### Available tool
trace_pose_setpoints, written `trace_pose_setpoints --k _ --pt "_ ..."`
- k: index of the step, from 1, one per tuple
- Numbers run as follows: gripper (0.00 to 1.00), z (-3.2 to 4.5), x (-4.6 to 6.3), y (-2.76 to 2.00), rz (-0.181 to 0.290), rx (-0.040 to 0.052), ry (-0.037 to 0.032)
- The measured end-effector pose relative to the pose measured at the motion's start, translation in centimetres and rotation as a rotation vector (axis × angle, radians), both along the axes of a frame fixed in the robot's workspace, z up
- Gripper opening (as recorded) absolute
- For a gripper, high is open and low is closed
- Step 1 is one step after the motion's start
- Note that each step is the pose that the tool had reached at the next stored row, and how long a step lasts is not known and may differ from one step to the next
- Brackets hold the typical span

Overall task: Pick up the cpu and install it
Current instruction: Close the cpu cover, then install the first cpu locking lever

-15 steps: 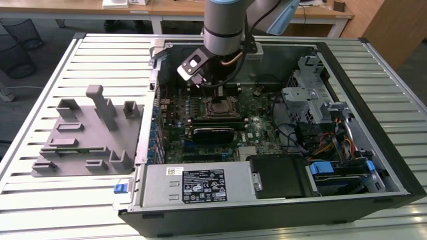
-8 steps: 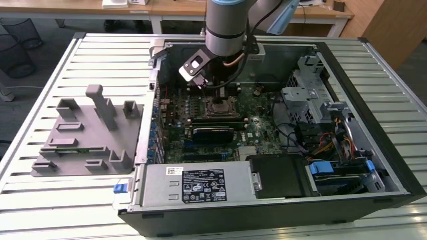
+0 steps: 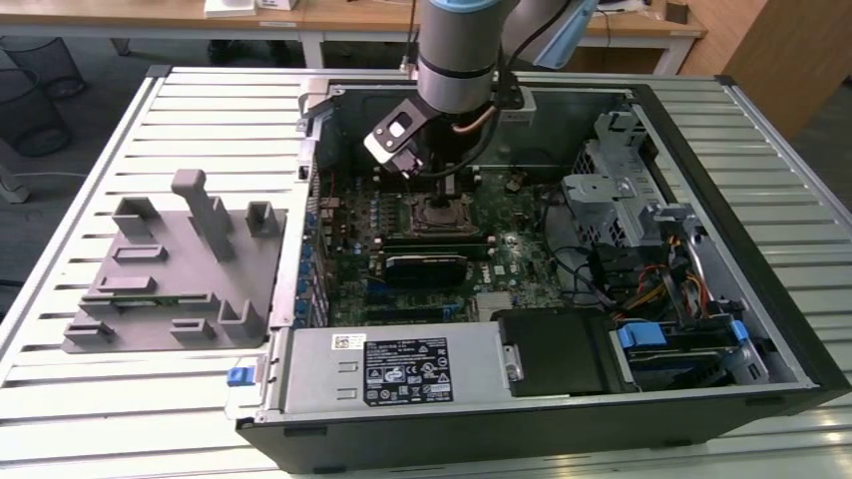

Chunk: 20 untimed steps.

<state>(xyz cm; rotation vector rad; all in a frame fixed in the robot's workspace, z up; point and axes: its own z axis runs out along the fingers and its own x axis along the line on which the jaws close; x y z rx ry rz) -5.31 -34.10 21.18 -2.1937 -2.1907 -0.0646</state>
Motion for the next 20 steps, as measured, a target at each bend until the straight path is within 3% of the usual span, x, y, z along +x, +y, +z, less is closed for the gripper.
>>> trace_pose_setpoints --k 10,20 --pt "0.11 0.08 0.2 0.0 0.0 -0.0003 0.0002" --pt "0.11 1.32 0.2 0.0 0.0 0.0016 0.0"
